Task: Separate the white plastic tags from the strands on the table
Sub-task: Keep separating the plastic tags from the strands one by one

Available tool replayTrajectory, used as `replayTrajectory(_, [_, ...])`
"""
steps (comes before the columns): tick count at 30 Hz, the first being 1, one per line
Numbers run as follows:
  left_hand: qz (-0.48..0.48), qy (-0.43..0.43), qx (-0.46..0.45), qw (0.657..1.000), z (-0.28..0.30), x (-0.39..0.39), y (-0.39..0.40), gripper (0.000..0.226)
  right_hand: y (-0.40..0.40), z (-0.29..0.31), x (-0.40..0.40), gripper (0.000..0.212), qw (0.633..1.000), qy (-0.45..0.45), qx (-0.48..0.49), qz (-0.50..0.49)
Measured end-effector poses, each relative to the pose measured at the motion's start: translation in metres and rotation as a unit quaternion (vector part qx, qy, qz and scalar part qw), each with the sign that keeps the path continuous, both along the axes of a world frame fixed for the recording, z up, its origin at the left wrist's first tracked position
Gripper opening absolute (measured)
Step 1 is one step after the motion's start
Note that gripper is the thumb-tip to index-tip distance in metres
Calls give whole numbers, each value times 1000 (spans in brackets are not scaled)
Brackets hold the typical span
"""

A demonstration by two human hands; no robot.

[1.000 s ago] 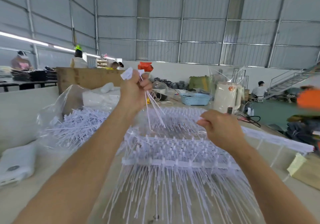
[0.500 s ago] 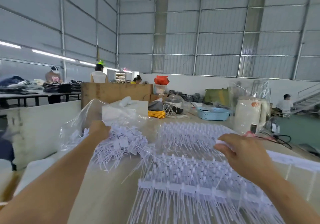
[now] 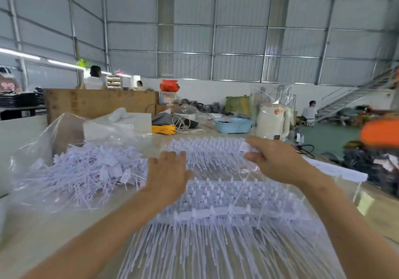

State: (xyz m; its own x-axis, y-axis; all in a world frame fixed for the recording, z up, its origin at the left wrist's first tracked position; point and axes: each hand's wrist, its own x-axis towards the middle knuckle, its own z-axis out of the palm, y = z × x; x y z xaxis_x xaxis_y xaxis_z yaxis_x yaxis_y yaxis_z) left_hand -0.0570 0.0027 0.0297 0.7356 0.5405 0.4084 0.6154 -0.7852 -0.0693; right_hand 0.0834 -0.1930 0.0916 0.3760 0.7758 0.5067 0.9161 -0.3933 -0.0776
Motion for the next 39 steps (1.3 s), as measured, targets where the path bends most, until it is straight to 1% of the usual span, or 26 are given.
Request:
replayTrajectory(1, [-116, 22, -95, 988, -11, 4, -21, 65, -2, 3, 1, 32, 1000, 0, 10, -1])
replayTrajectory(2, [-187, 76, -170, 965, -21, 8, -37, 69, -5, 7, 0, 33, 1000, -3, 30, -4])
replayTrajectory(3, [-214, 136, -200, 946, -32, 12, -46, 73, -8, 12, 0, 31, 998, -7, 63, -9])
replayTrajectory(4, [-216, 183, -198, 938, -43, 16, -51, 75, -12, 20, -2, 27, 994, -13, 110, -13])
replayTrajectory(5, [-210, 206, -182, 938, -54, 18, -52, 75, -16, 29, -4, 24, 986, -21, 163, -16])
replayTrajectory(8, [-207, 213, -148, 943, -67, 25, -49, 75, -29, 65, -15, 24, 955, -41, 293, 0])
replayTrajectory(10, [-220, 222, -167, 935, -62, 32, -43, 79, -32, 89, -26, 24, 944, -34, 326, 41])
replayTrajectory(12, [-231, 221, -183, 930, -52, 40, -34, 80, -24, 103, -34, 24, 948, -12, 305, 95])
replayTrajectory(14, [-259, 178, -237, 919, -43, 46, -24, 74, -2, 100, -39, 10, 968, 16, 211, 137])
replayTrajectory(16, [-291, 92, -349, 886, -43, 51, -17, 59, 28, 80, -37, 6, 987, 17, 88, 136])
replayTrajectory(18, [-275, -43, -415, 866, -46, 54, -8, 41, 59, 43, -27, 22, 991, 53, -13, 120])
replayTrajectory(19, [-256, -126, -455, 844, -47, 55, -3, 31, 72, 22, -20, 26, 989, 84, -45, 112])
replayTrajectory(20, [-241, -207, -507, 801, -48, 56, 2, 24, 82, 0, -13, 23, 985, 120, -61, 110])
replayTrajectory(21, [-224, -282, -561, 745, -47, 56, 7, 20, 89, -22, -6, 14, 980, 154, -64, 112])
replayTrajectory(22, [-202, -340, -614, 683, -45, 56, 10, 19, 94, -41, 1, 10, 974, 187, -56, 115])
replayTrajectory(23, [-176, -368, -656, 634, -42, 55, 13, 22, 98, -58, 7, 15, 969, 216, -43, 111])
replayTrajectory(24, [-154, -367, -679, 617, -41, 55, 15, 30, 102, -71, 12, 14, 968, 228, -33, 101])
replayTrajectory(25, [-144, -349, -685, 624, -42, 55, 17, 38, 105, -81, 15, 14, 968, 233, -20, 91])
replayTrajectory(26, [-146, -328, -675, 644, -43, 56, 17, 40, 107, -87, 17, 17, 967, 238, -6, 89])
replayTrajectory(28, [-171, -306, -635, 689, -47, 56, 15, 32, 111, -97, 17, 20, 957, 271, 23, 98])
replayTrajectory(31, [-175, -321, -581, 727, -55, 59, 17, 23, 111, -106, 21, 32, 941, 324, 13, 93])
replayTrajectory(32, [-173, -329, -573, 730, -56, 60, 16, 22, 109, -108, 23, 28, 936, 337, 21, 95])
replayTrajectory(33, [-171, -341, -575, 724, -56, 61, 15, 23, 106, -109, 25, 16, 936, 338, 24, 94])
replayTrajectory(34, [-171, -354, -585, 709, -56, 63, 14, 23, 103, -109, 28, 11, 941, 326, 23, 91])
replayTrajectory(36, [-168, -364, -605, 688, -54, 66, 10, 21, 99, -112, 37, 27, 946, 314, 25, 75])
replayTrajectory(39, [-151, -353, -618, 686, -51, 72, 11, 18, 99, -113, 42, 26, 943, 324, 47, 61])
